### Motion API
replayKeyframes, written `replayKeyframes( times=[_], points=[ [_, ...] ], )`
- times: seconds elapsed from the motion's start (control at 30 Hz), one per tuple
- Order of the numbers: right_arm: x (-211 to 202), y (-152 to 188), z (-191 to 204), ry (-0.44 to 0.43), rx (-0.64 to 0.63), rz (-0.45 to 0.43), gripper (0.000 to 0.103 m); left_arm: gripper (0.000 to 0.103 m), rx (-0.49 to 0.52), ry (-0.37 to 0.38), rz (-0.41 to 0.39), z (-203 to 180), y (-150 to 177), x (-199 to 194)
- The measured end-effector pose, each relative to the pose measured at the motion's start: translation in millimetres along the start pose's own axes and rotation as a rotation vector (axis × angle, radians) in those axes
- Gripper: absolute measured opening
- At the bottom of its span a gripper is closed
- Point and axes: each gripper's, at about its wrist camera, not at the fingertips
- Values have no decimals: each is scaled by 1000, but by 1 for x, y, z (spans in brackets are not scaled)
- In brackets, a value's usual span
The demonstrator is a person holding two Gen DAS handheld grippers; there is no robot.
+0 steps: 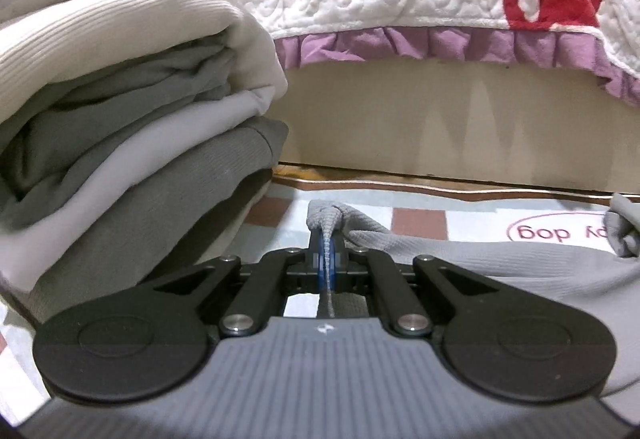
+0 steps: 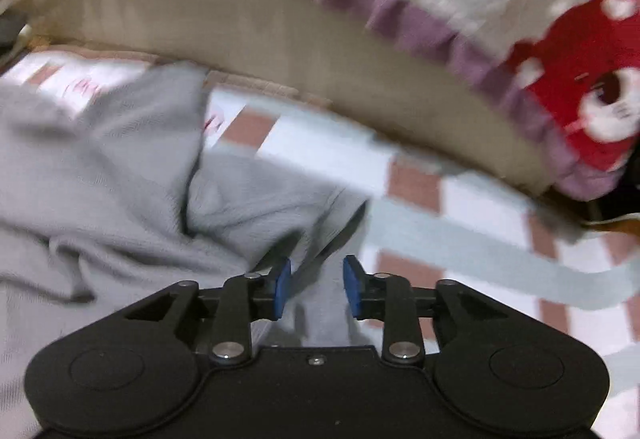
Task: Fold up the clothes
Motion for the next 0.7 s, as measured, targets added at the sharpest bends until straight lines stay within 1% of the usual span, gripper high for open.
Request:
replayKeyframes(
  times=[0.03, 0.1, 0.13, 0.17, 0.2, 0.23, 0.27, 0.33, 0.37, 0.4, 0.43, 0.5, 0.57, 0.63, 0.7],
  points=[
    [-7, -4, -2, -43, 30, -44, 35, 2, 0, 4, 2, 1, 2, -3],
    [-21, -13, -6, -130, 90, -129, 46, 2, -10, 11, 3, 3, 6, -7],
    [-10, -19, -5, -203, 138, -105, 58, 2, -22, 14, 1, 5, 6, -9],
    [0, -24, -5, -276, 187, -81, 63, 2, -36, 18, -2, 6, 6, -10],
    [11, -30, -4, -349, 235, -57, 63, 2, -53, 22, -5, 7, 6, -12],
    [21, -36, -3, -419, 282, -33, 65, 2, -70, 26, -7, 9, 5, -13],
    [35, -38, 2, -427, 305, -10, 71, 2, -85, 33, -7, 10, 5, -15],
    [64, -40, 12, -407, 317, 25, 72, 2, -118, 50, -5, 14, 4, -18],
    [71, -38, 21, -422, 278, 31, 69, 2, -138, 67, -1, 18, 3, -20],
    [79, -36, 29, -437, 239, 37, 55, 2, -157, 84, 4, 21, 3, -22],
    [85, -33, 36, -453, 201, 42, 6, 2, -176, 101, 8, 25, 3, -24],
    [66, -29, 39, -498, 187, -9, 6, 2, -203, 158, -2, 33, 2, -33],
    [31, -20, 26, -571, 232, -98, 6, 2, -228, 205, -20, 44, 2, -49],
    [-4, -16, 16, -580, 239, -163, 6, 2, -261, 225, -30, 54, 0, -62],
    [-29, -22, 6, -557, 210, -213, 5, 2, -295, 244, -42, 62, -3, -73]
  ],
)
Point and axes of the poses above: each gripper's, at about its wrist camera, not at the fingertips, and x roughly the way its jaws point, z to its left, y to its underside, and after that the axes turned 1 degree about z, right-handed
